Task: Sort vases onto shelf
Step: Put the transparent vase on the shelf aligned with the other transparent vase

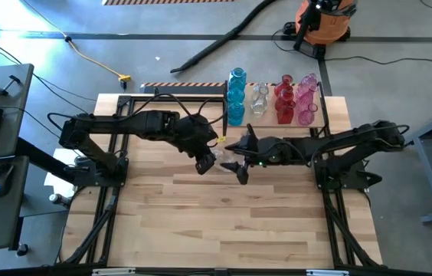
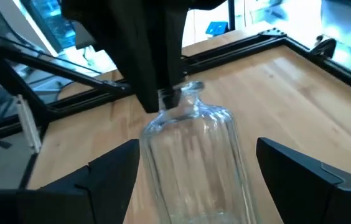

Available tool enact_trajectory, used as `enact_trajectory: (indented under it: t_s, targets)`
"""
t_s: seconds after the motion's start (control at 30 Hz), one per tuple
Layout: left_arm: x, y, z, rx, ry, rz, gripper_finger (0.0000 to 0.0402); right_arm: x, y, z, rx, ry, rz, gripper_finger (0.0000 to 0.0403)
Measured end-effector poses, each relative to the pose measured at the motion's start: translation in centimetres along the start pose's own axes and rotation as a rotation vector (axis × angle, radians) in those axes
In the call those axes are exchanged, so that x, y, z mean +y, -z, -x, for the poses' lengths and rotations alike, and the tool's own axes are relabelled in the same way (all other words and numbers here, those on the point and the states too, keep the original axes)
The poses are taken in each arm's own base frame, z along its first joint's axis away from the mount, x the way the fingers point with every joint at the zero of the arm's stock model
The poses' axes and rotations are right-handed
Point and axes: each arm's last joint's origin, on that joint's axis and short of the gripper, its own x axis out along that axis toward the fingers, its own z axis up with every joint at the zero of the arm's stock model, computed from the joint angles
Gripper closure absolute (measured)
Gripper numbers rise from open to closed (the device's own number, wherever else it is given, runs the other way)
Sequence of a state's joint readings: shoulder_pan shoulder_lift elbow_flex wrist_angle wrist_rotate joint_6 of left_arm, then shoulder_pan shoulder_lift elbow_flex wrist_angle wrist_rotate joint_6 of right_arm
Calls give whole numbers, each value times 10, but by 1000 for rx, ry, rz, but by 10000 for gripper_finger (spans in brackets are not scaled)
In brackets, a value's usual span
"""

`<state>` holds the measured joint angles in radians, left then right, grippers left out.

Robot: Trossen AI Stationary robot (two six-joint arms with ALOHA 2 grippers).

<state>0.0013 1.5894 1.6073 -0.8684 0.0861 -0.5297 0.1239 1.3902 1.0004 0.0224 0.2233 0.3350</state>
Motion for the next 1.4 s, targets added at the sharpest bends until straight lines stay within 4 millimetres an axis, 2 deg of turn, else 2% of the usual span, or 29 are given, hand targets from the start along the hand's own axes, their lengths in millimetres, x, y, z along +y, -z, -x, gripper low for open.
enact_trajectory:
  t_s: [0.13, 0.4, 0.6, 0.77, 0.97, 1.2, 1.4]
  targets:
    - [0, -1, 0, -7, 5, -1, 389, -1, -1, -4, 31, -17, 0, 98]
    - [-3, -6, -7, -46, 39, 3, 389, 4, -21, -18, 168, -1, 46, 98]
    - [-3, -6, -8, -45, 32, 4, 389, 4, -37, -22, 304, 52, 54, 98]
    - [-3, -6, -8, -42, 30, -1, 389, 7, -47, -23, 332, 59, 84, 98]
    - [-1, -7, -8, -44, 23, -9, 389, 6, -45, -21, 369, 72, 87, 100]
    - [3, -9, -7, -46, 19, -1, 389, 6, -44, -22, 378, 78, 84, 135]
    - [6, -11, -7, -54, 18, 0, 389, 6, -44, -22, 378, 88, 85, 142]
